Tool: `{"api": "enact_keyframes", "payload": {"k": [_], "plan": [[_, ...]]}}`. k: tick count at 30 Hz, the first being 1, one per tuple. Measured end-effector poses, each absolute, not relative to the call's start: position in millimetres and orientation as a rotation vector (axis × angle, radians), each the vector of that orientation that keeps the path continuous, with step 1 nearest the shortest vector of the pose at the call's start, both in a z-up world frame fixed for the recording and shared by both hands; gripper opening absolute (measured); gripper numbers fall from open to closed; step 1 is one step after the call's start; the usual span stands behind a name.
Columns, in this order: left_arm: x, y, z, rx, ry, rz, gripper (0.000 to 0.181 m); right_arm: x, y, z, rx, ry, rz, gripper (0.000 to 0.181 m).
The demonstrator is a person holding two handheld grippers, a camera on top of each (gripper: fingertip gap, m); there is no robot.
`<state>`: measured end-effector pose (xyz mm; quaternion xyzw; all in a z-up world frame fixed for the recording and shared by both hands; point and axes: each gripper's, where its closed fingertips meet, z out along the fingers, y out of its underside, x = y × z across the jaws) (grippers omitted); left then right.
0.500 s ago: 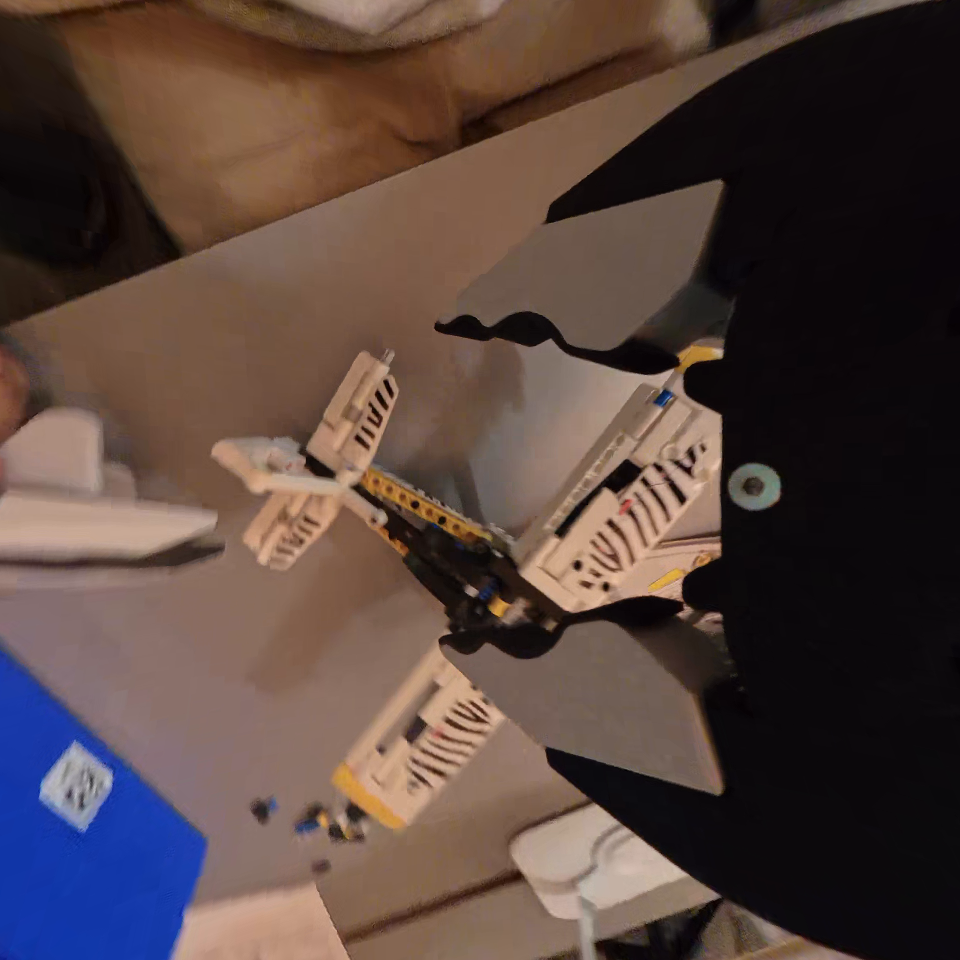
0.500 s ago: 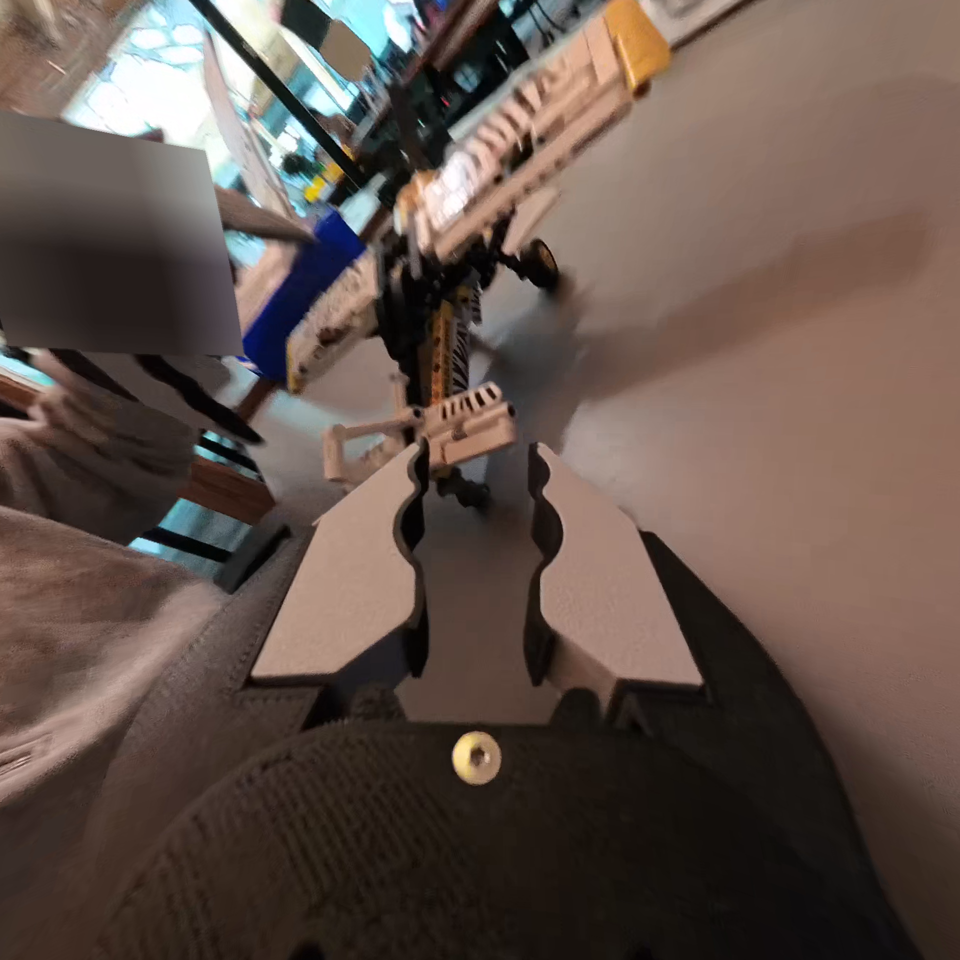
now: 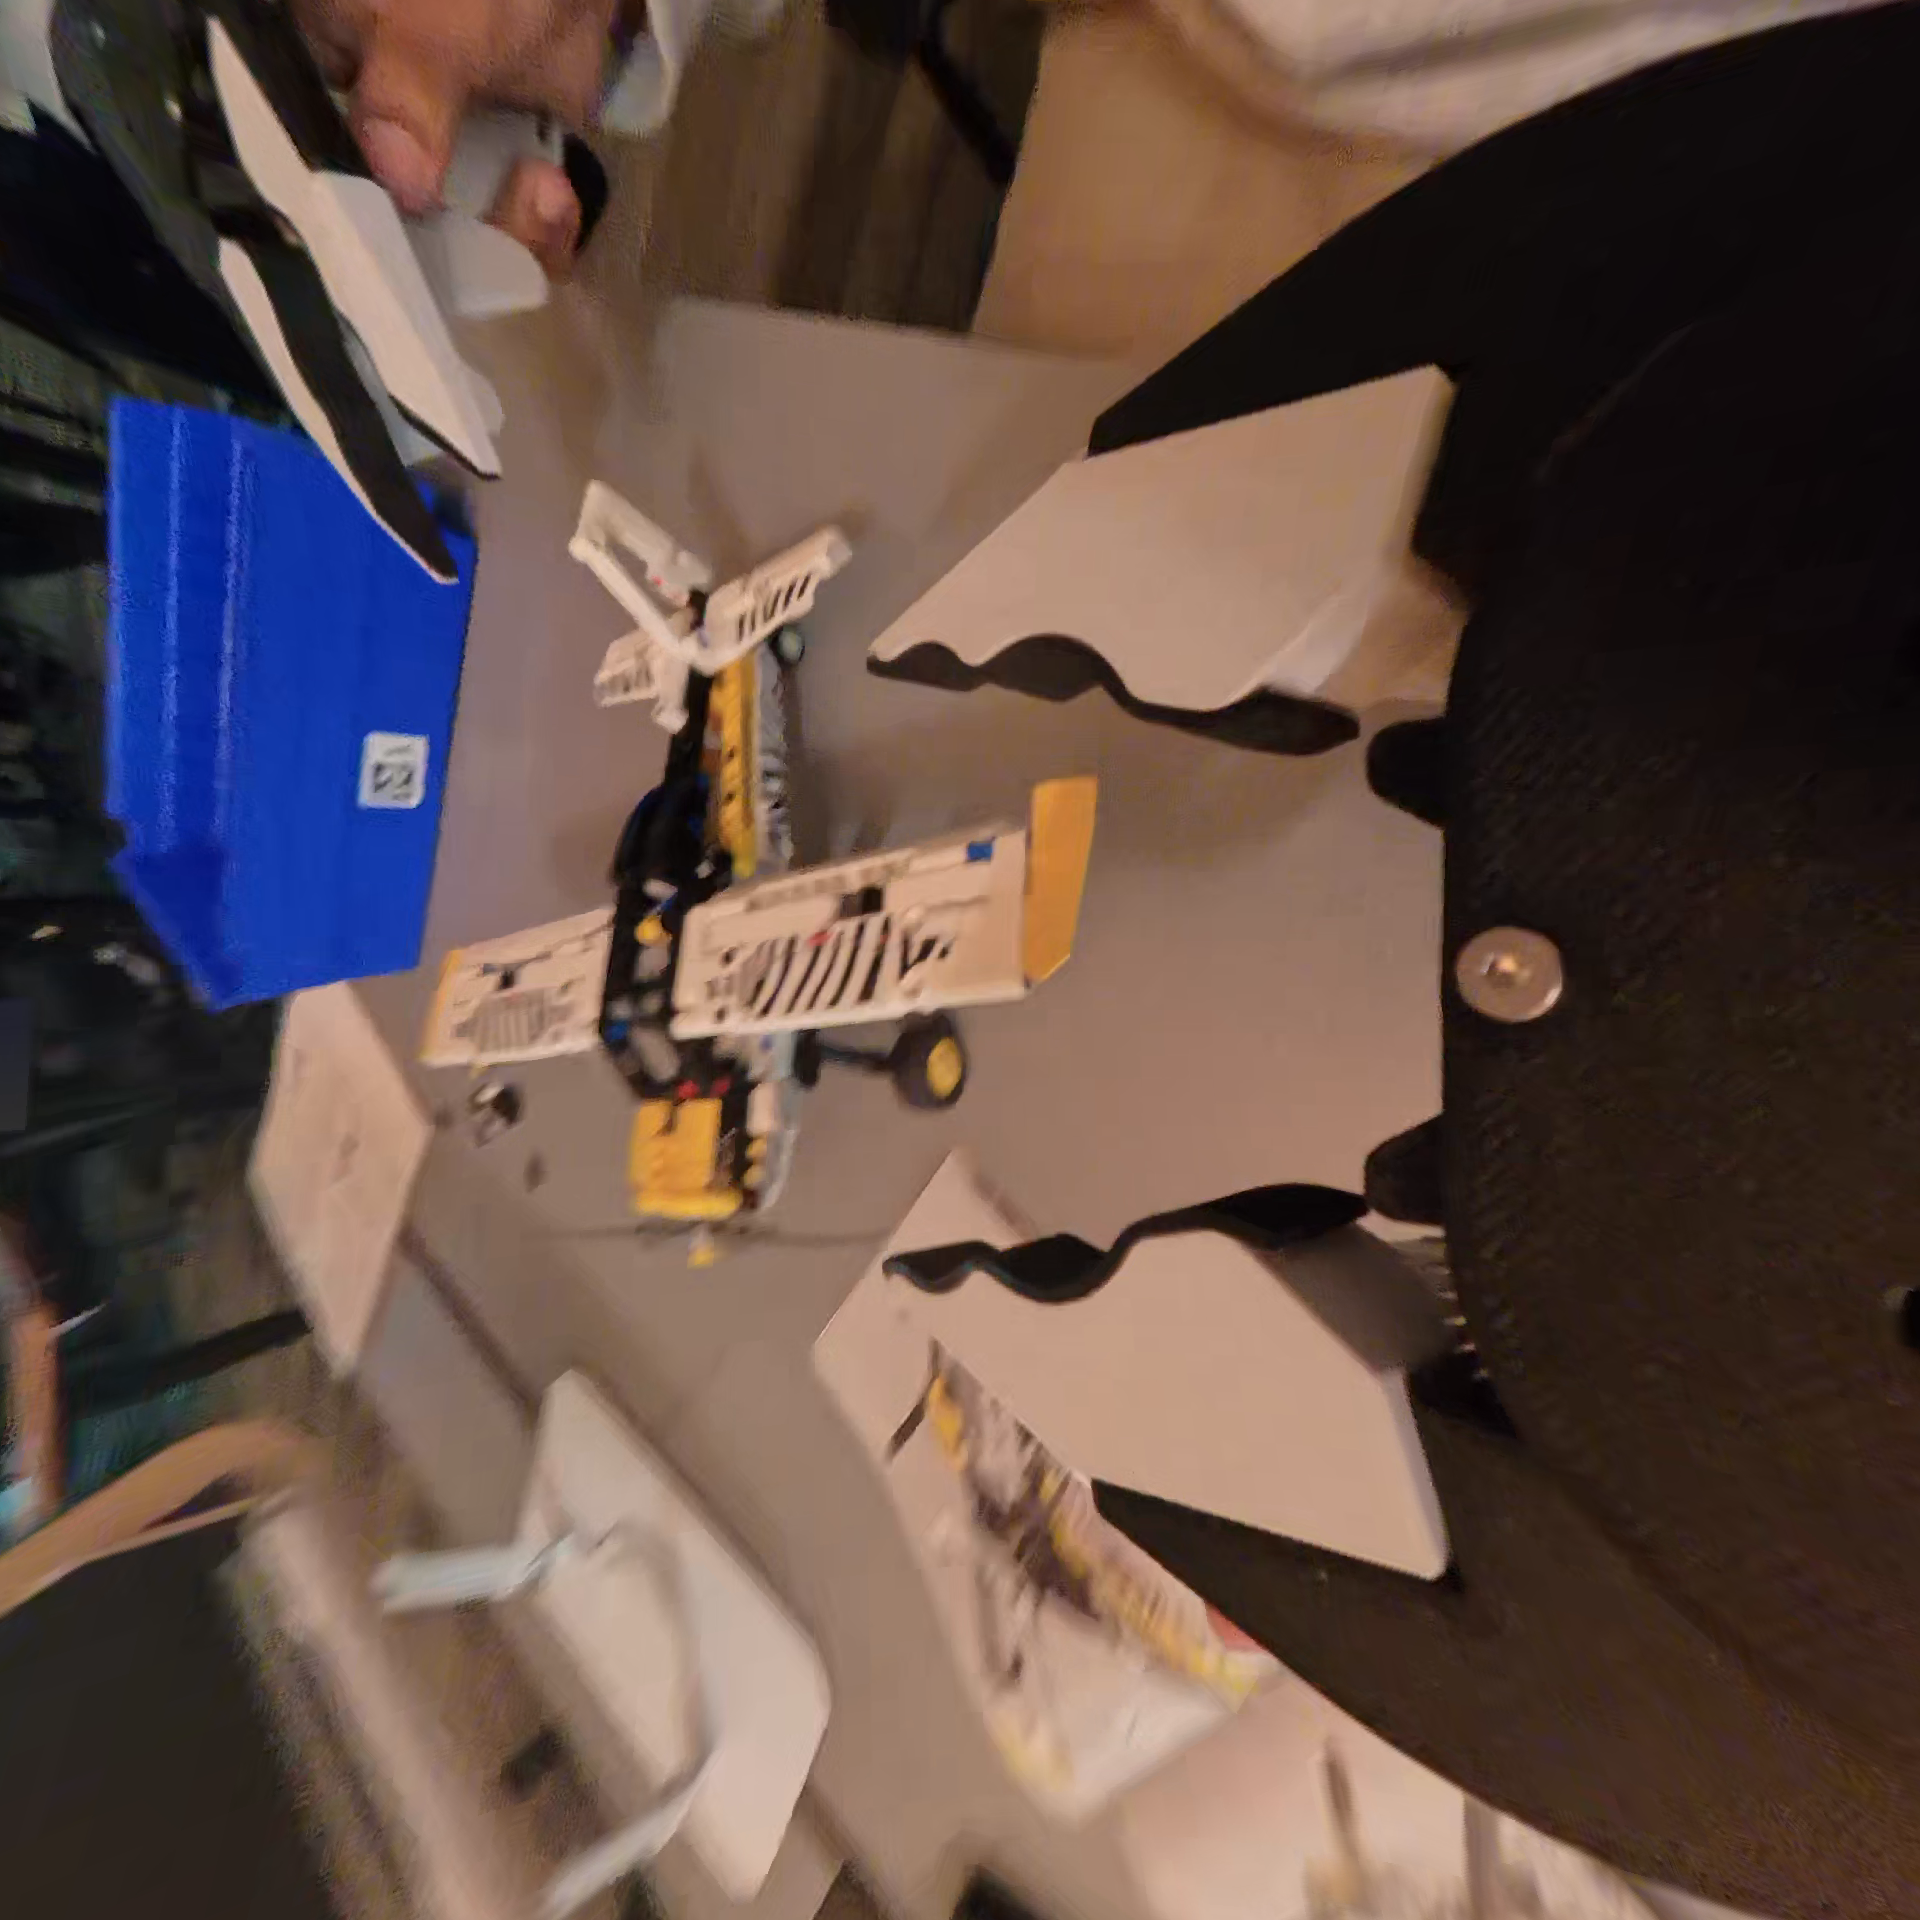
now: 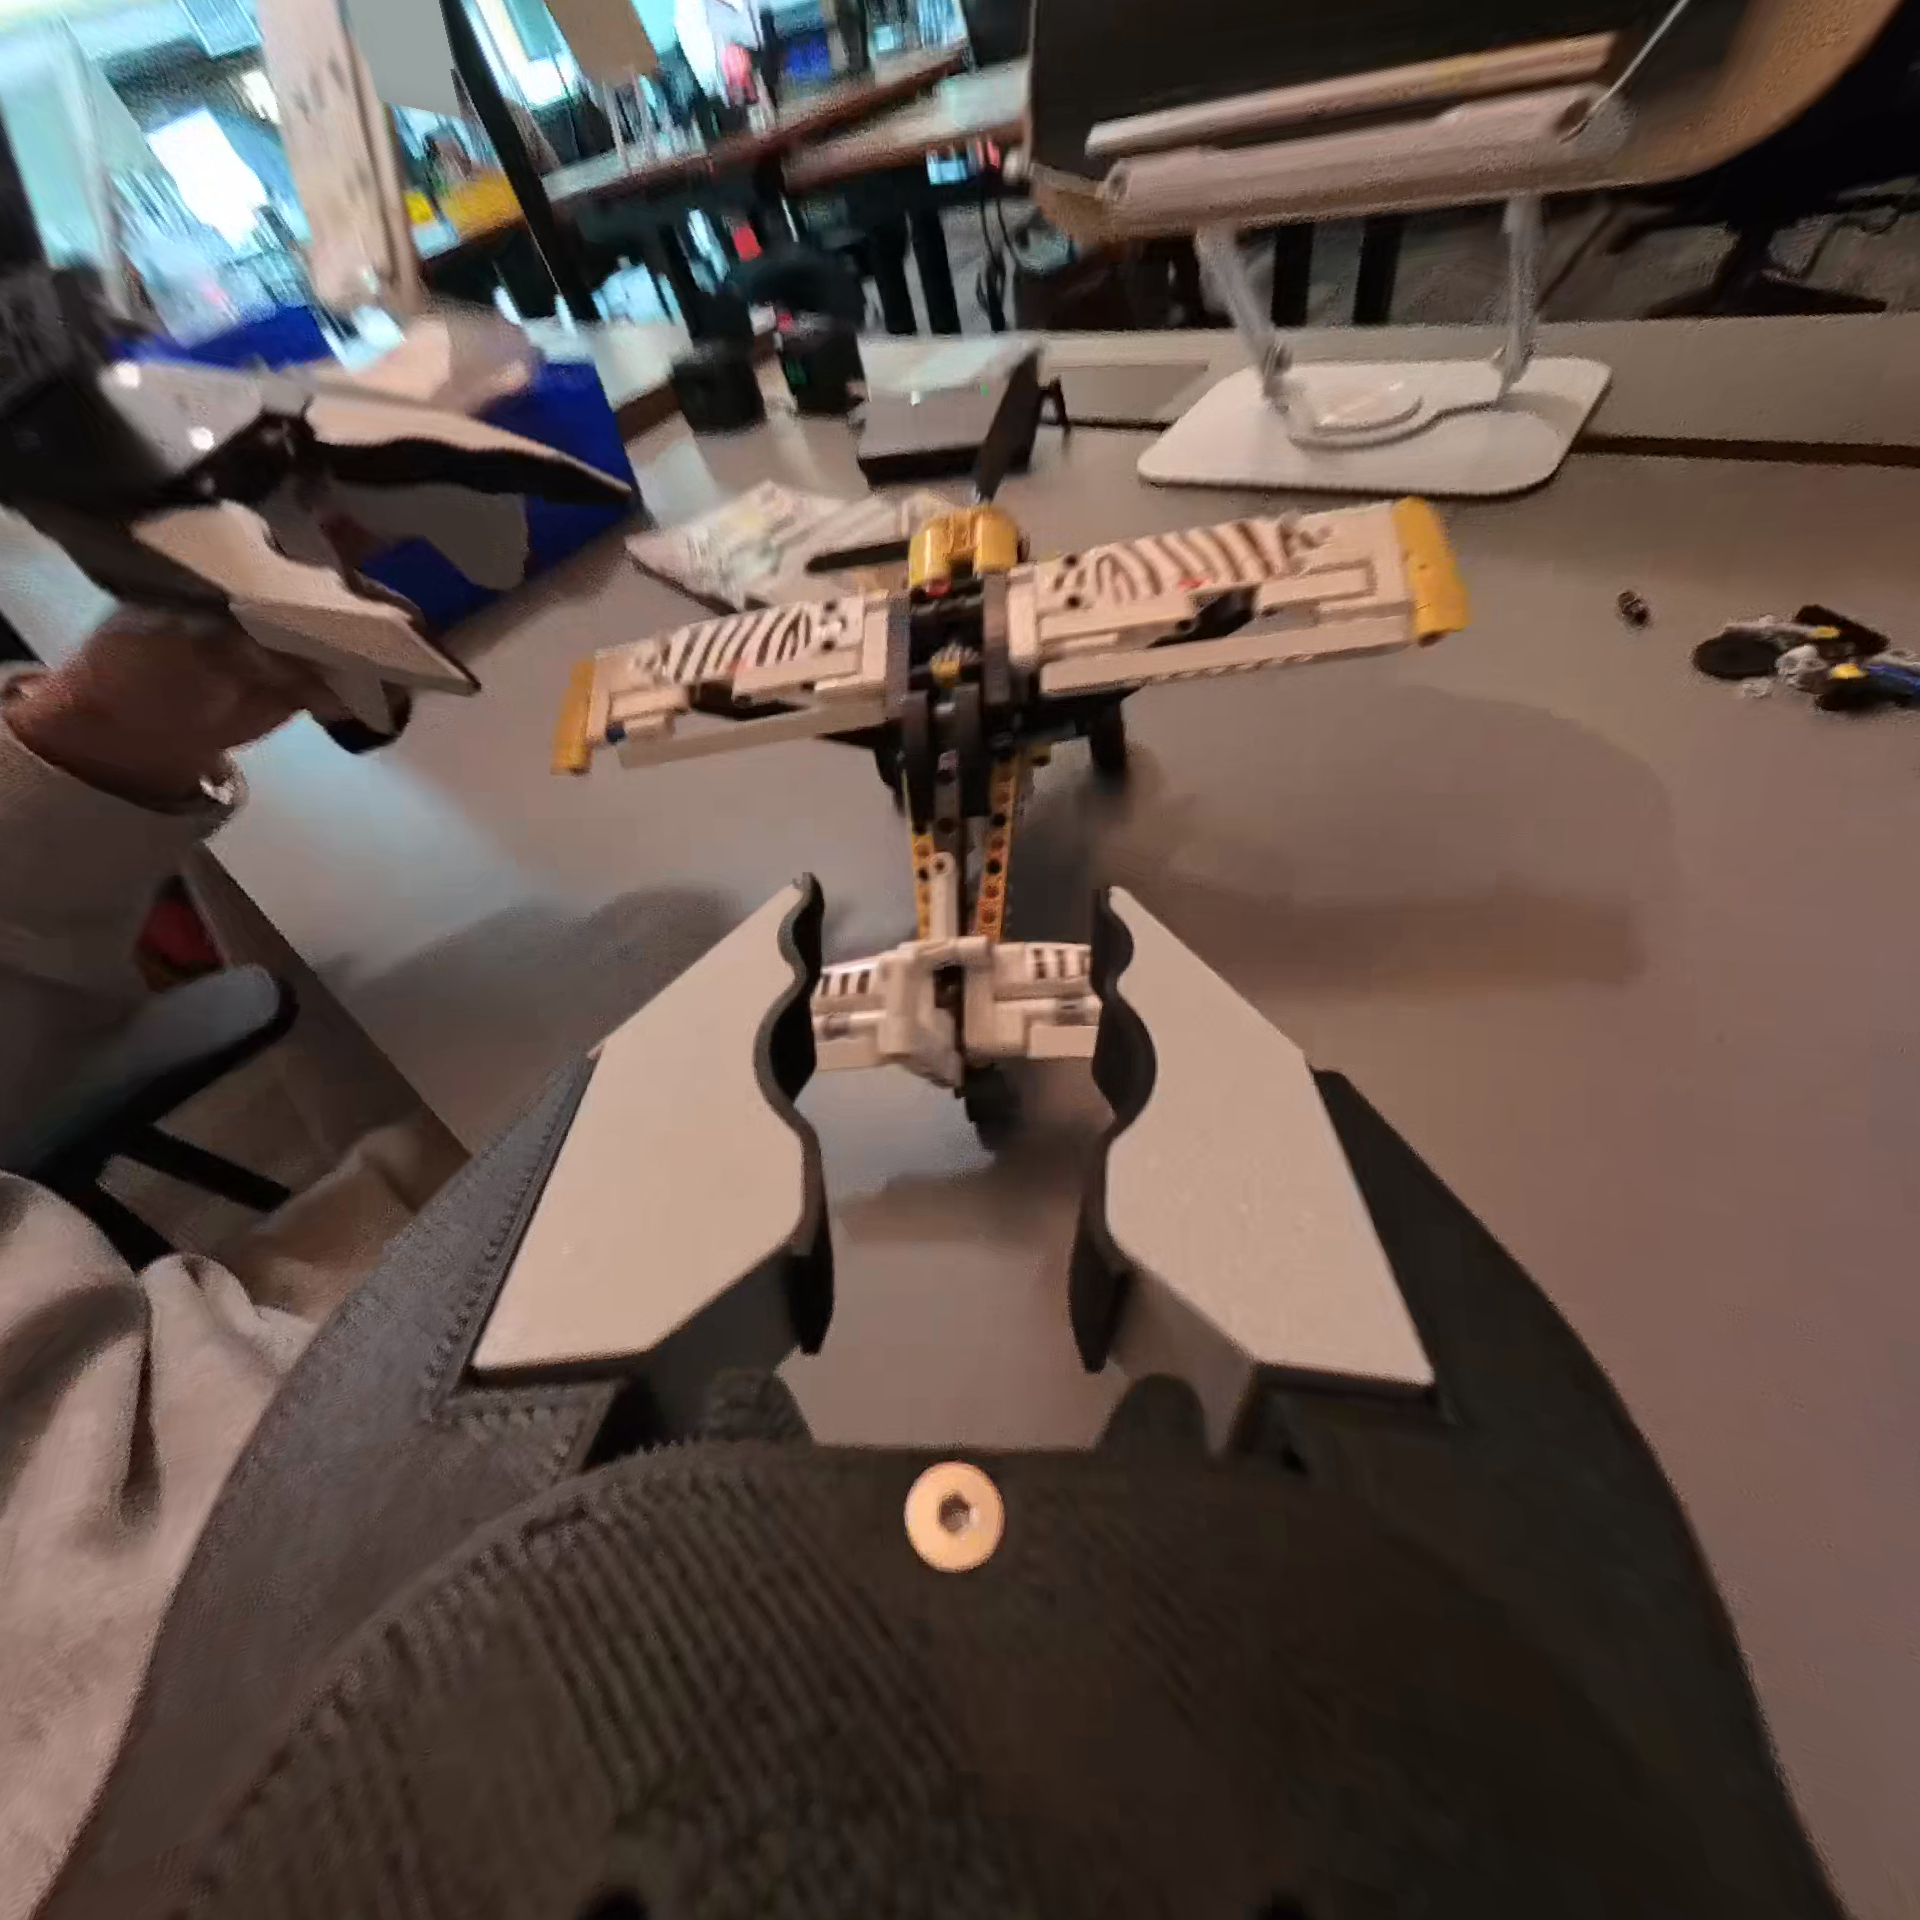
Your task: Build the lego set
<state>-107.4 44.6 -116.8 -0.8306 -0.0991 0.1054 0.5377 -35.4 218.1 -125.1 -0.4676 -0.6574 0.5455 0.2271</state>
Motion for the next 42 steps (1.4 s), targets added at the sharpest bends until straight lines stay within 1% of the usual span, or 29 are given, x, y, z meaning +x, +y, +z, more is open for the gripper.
{"api": "enact_keyframes", "payload": {"k": [2,3,6,8,10,14,15,17,18,19,20,21,25,31,36,39,41,42], "plan": [[-95,48,-136,-2.033,-0.291,0.07,0.115,-35,206,-134,-1.274,-1.825,1.391,0.054],[-90,51,-145,-2.056,-0.298,0.022,0.116,-37,203,-140,-1.264,-1.825,1.332,0.053],[-73,63,-162,-2.093,-0.257,-0.047,0.116,-45,212,-166,-1.277,-1.86,1.075,0.03],[-57,77,-164,-2.113,-0.215,-0.107,0.125,-49,220,-171,-1.29,-1.879,0.996,0.028],[-40,85,-164,-2.15,-0.141,-0.134,0.118,-51,237,-169,-1.318,-1.852,0.919,0.026],[13,95,-161,-2.163,0.022,-0.407,0.127,-48,276,-169,-1.367,-1.824,0.818,0.022],[24,96,-161,-2.153,0.07,-0.461,0.132,-46,282,-170,-1.372,-1.828,0.83,0.024],[31,96,-162,-2.145,0.136,-0.489,0.13,-43,288,-167,-1.401,-1.824,0.897,0.028],[29,94,-164,-2.155,0.15,-0.481,0.124,-43,288,-163,-1.399,-1.813,0.949,0.033],[22,95,-163,-2.146,0.145,-0.464,0.116,-43,286,-156,-1.379,-1.788,1.022,0.035],[15,95,-158,-2.118,0.138,-0.459,0.104,-44,284,-146,-1.353,-1.752,1.099,0.037],[5,96,-151,-2.073,0.114,-0.461,0.099,-45,281,-134,-1.321,-1.714,1.172,0.038],[-59,100,-120,-1.858,-0.07,-0.449,0.088,-52,256,-109,-1.182,-1.684,1.345,0.044],[-124,104,-98,-1.655,-0.203,-0.328,0.09,-64,233,-130,-1.046,-1.826,1.131,0.053],[-131,105,-106,-1.539,-0.223,-0.319,0.089,-72,225,-128,-0.964,-1.901,1.045,0.059],[-133,104,-117,-1.565,-0.217,-0.315,0.09,-80,216,-131,-0.922,-1.991,0.997,0.069],[-135,102,-120,-1.569,-0.226,-0.321,0.091,-86,210,-139,-0.918,-2.068,0.948,0.07],[-135,101,-121,-1.569,-0.226,-0.333,0.092,-89,207,-144,-0.917,-2.108,0.924,0.067]]}}
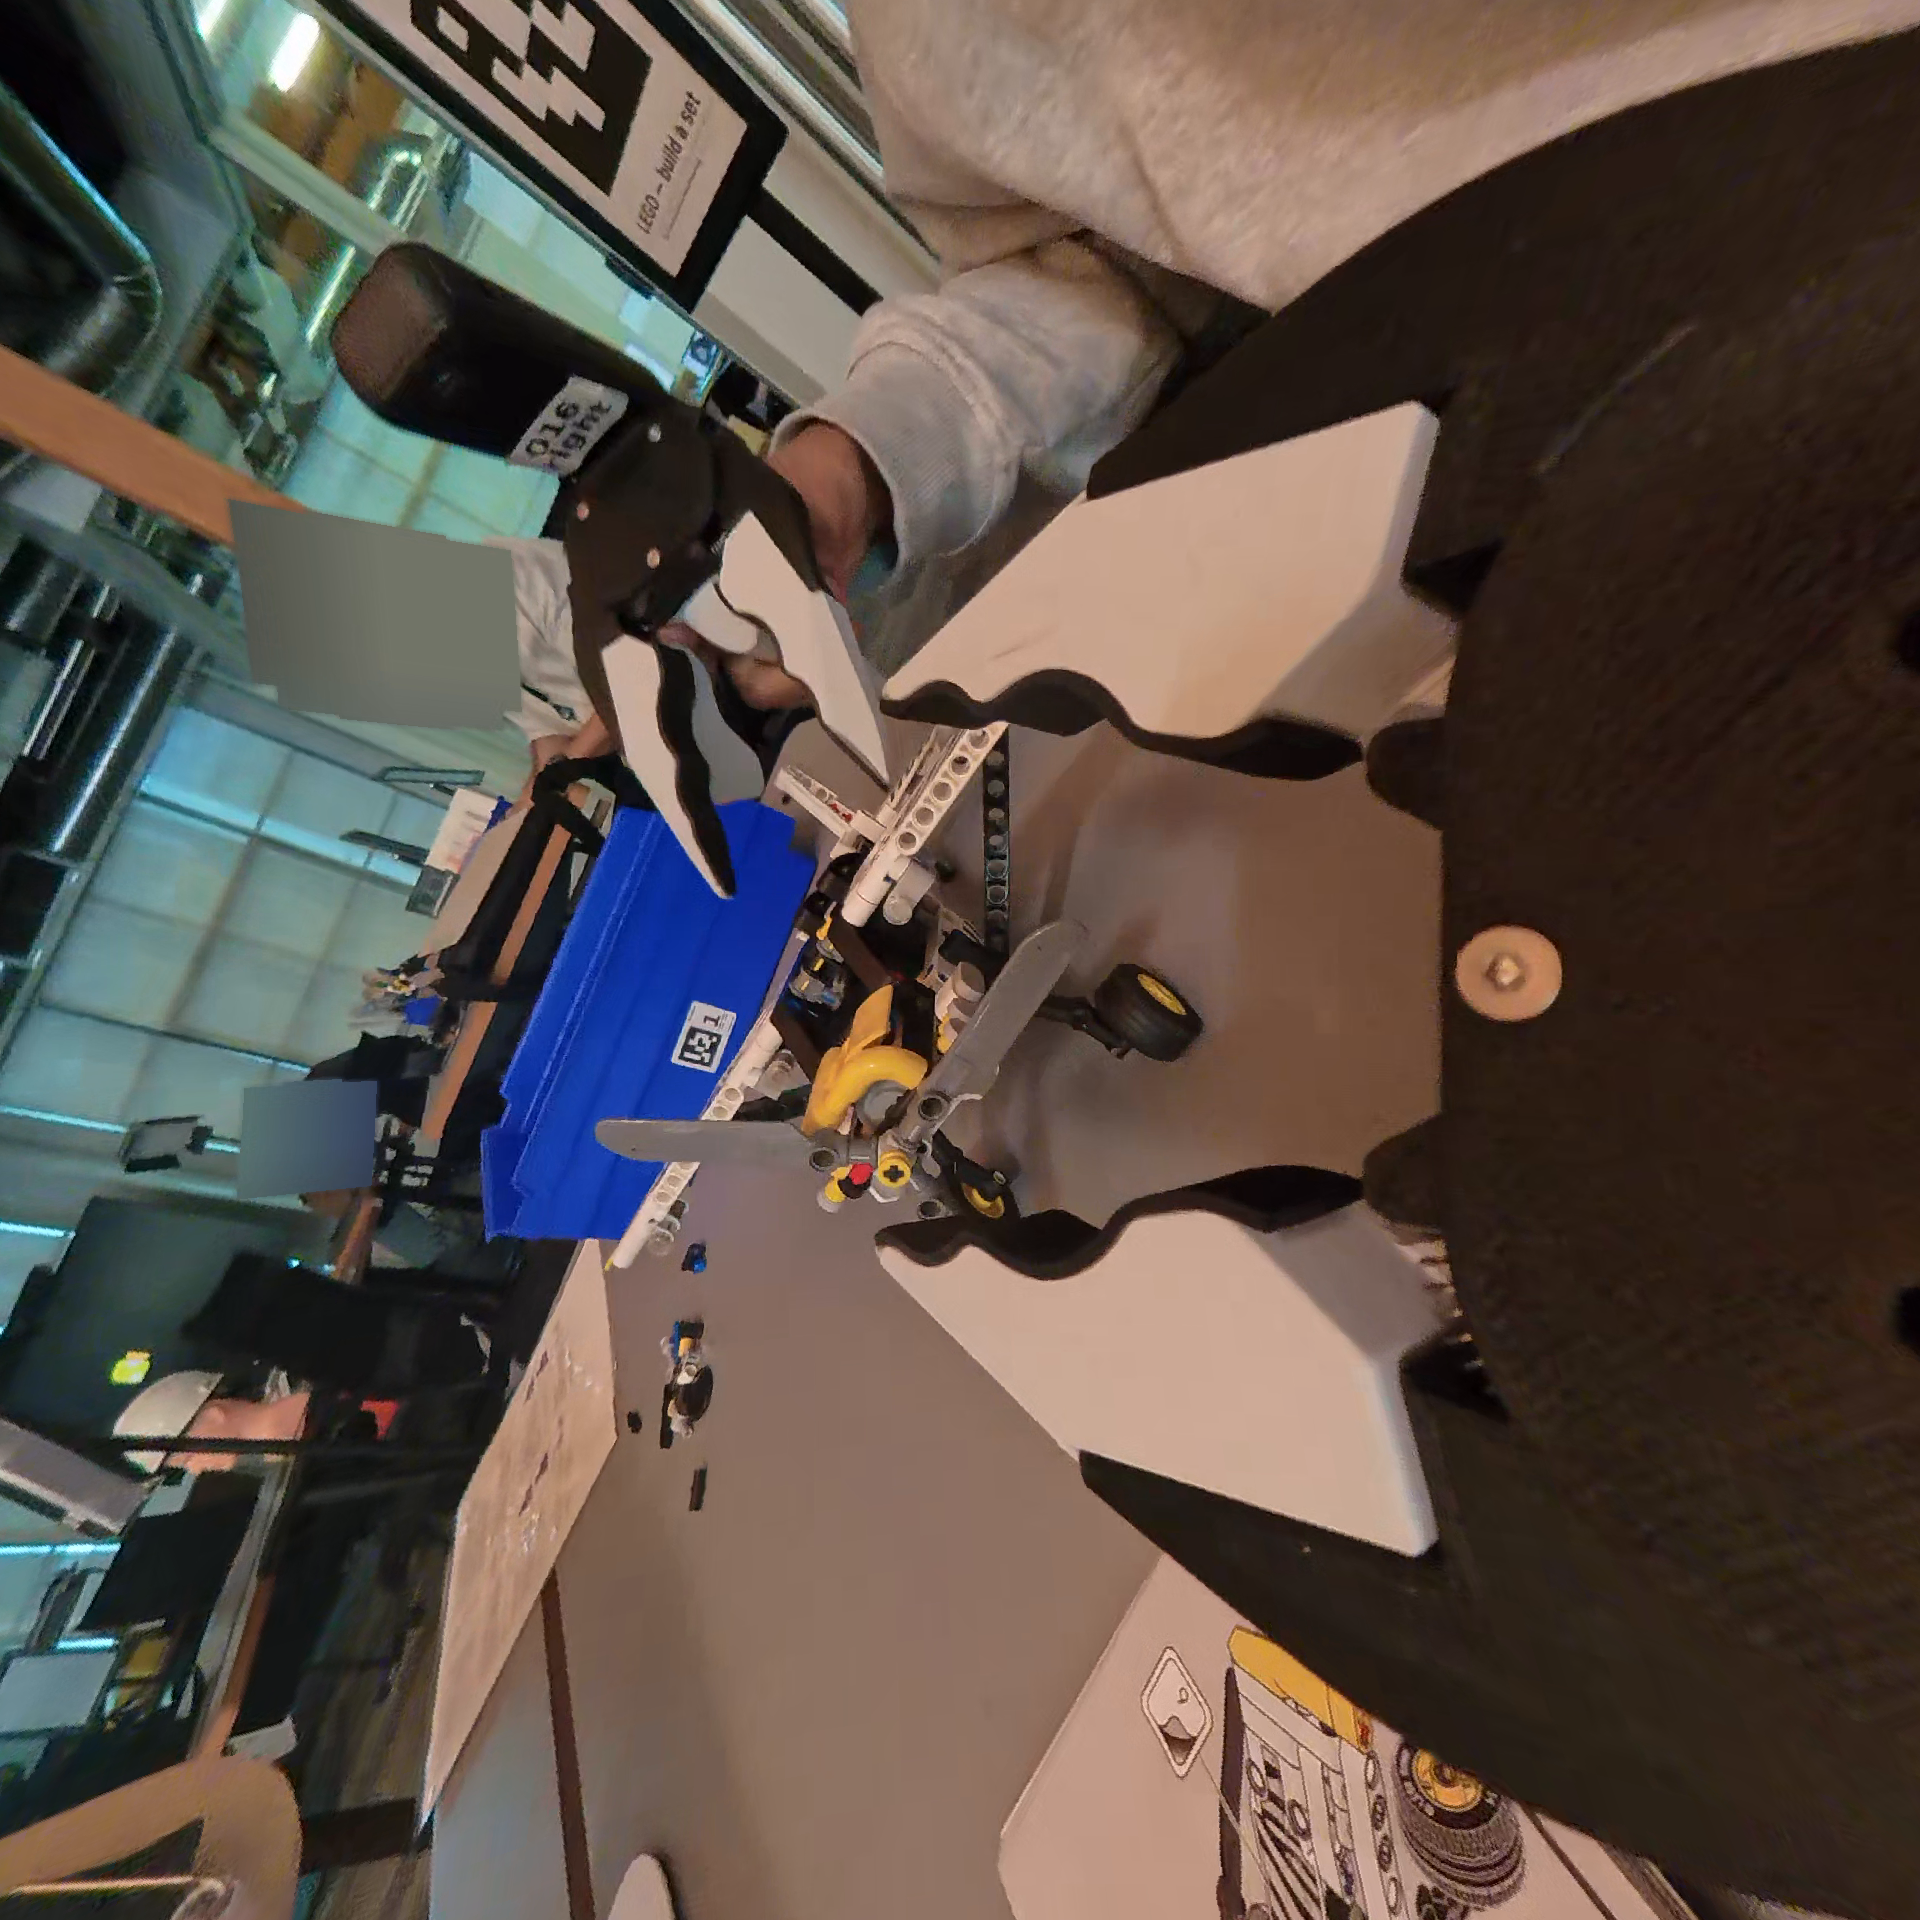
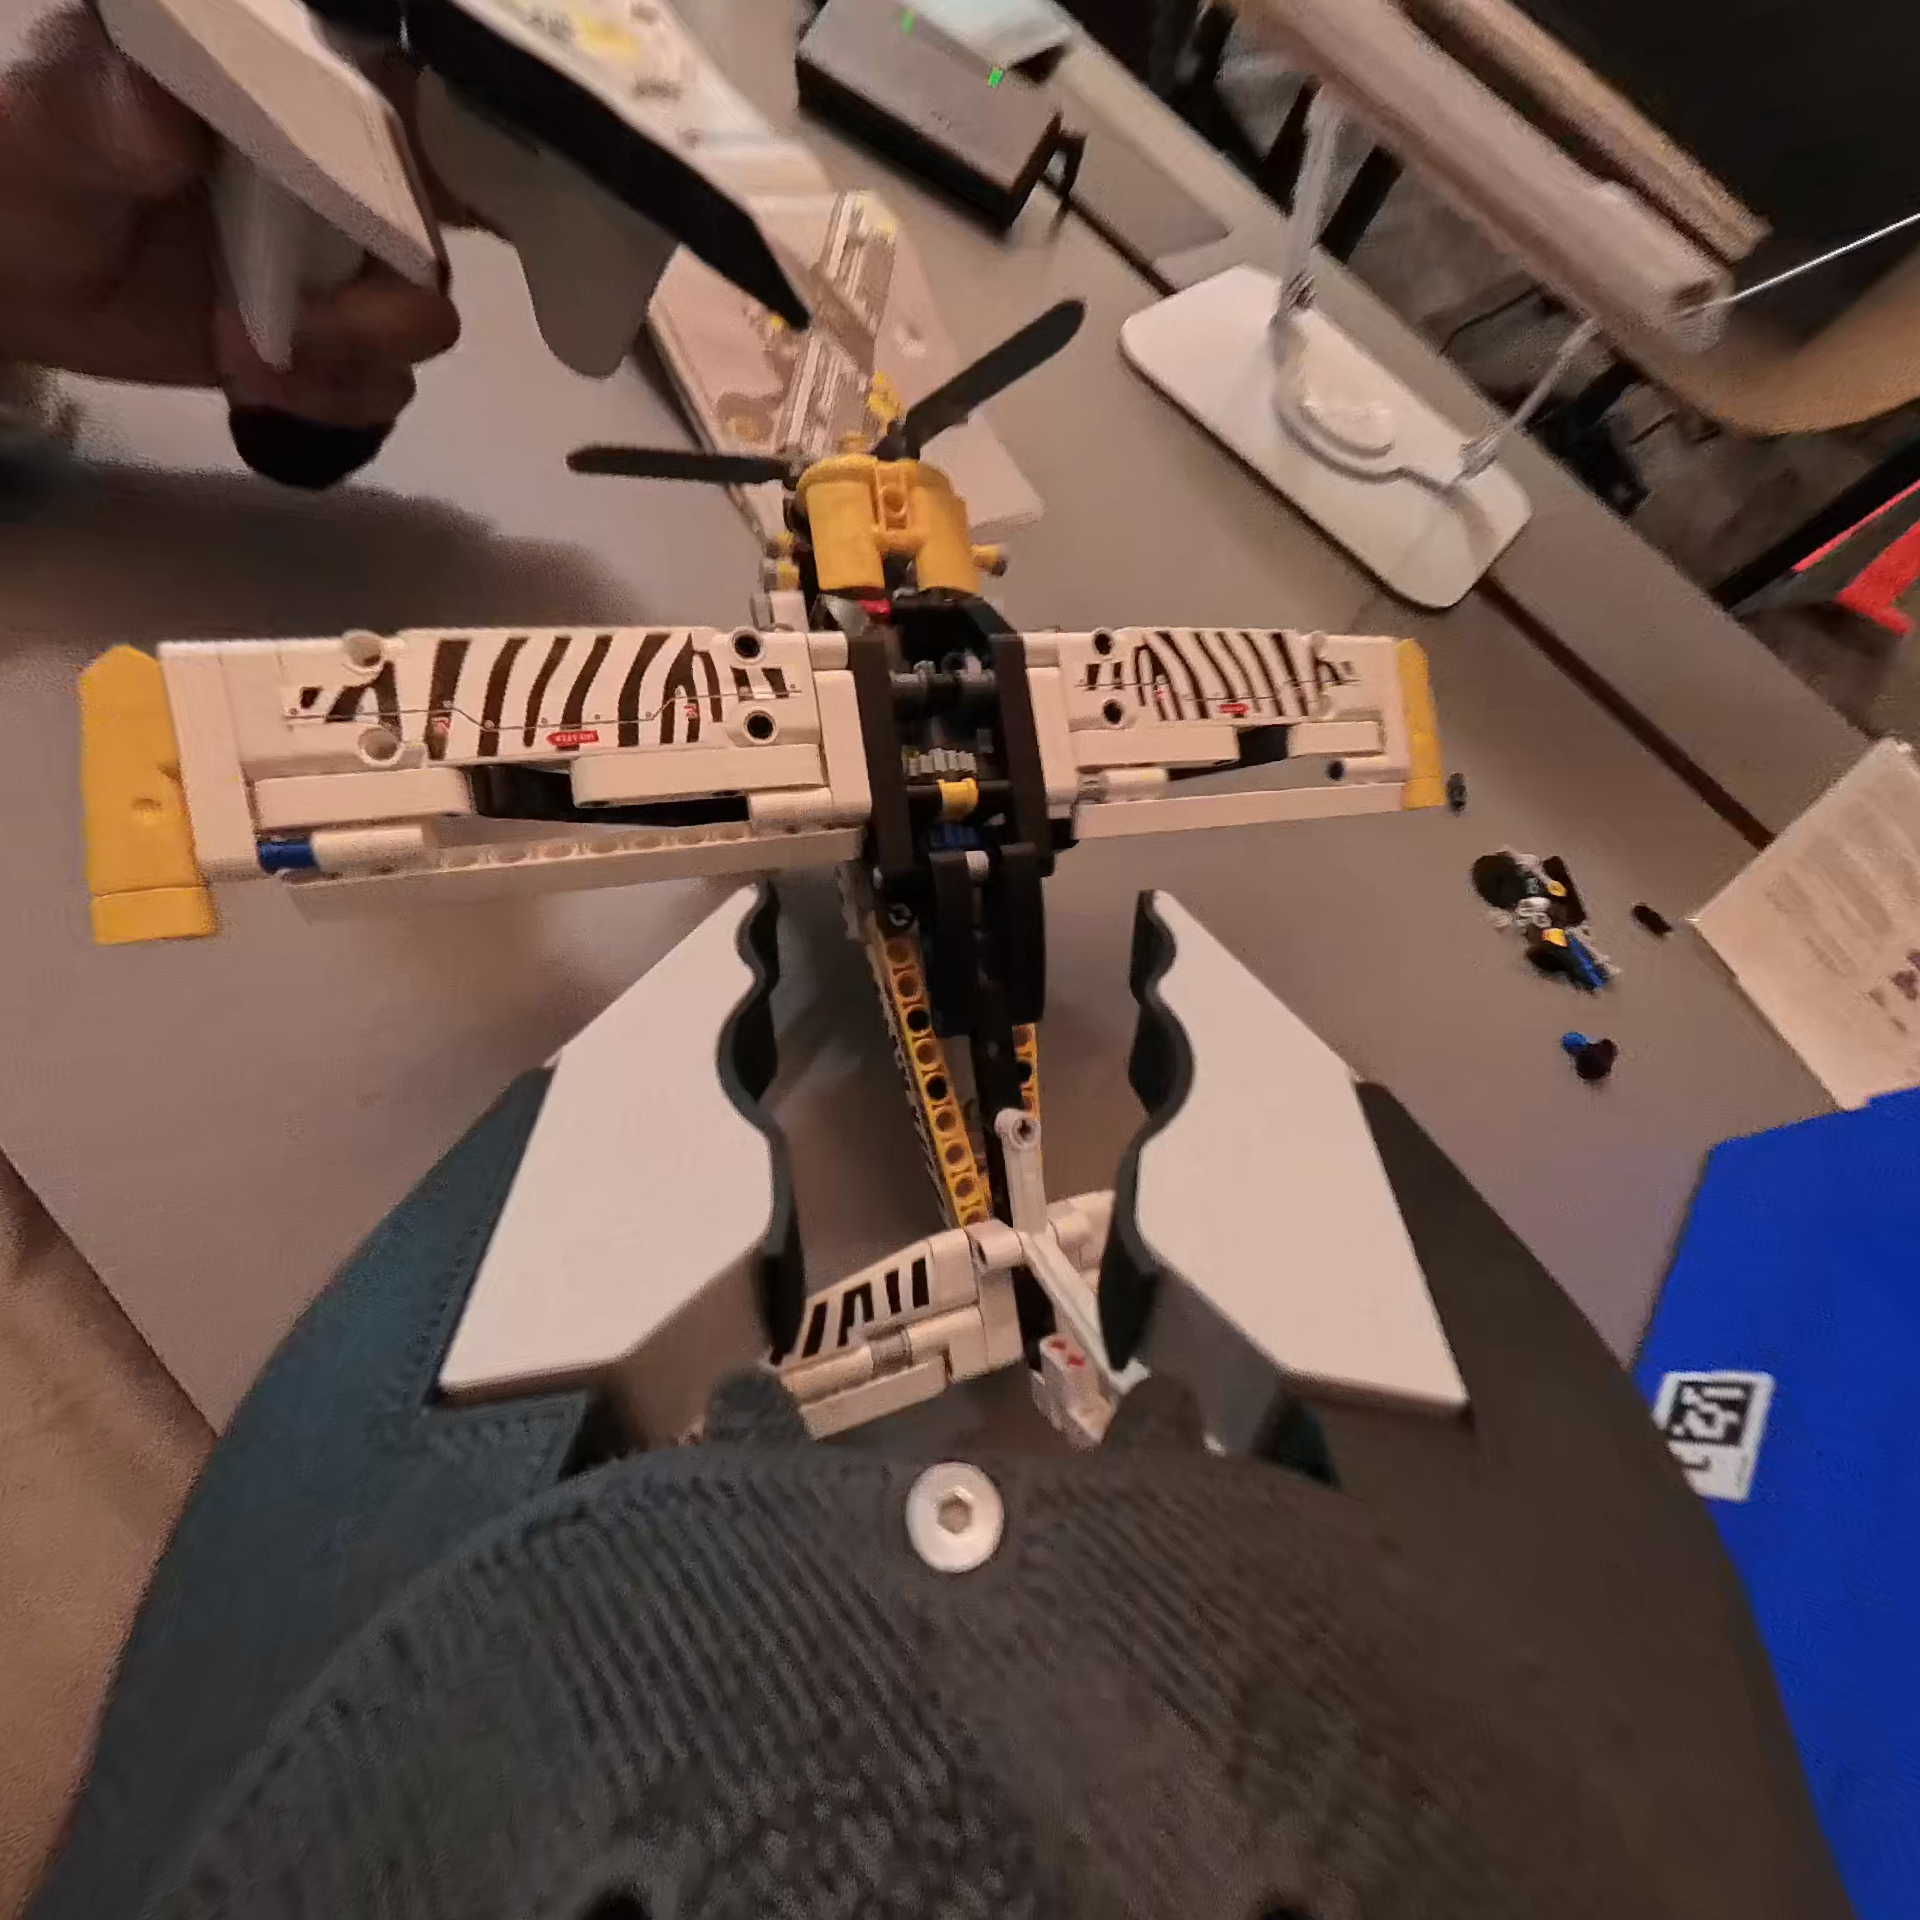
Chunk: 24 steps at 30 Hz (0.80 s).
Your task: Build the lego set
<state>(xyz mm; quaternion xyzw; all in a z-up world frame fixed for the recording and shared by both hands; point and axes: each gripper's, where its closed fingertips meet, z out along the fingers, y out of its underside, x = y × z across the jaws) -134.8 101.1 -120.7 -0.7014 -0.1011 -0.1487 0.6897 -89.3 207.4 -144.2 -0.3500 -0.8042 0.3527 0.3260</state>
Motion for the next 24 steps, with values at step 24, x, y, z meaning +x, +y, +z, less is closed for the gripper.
{"api": "enact_keyframes", "payload": {"k": [24], "plan": [[-146,109,-110,-1.758,-0.146,-0.179,0.086,-81,199,-155,-0.859,-2.399,0.993,0.022]]}}
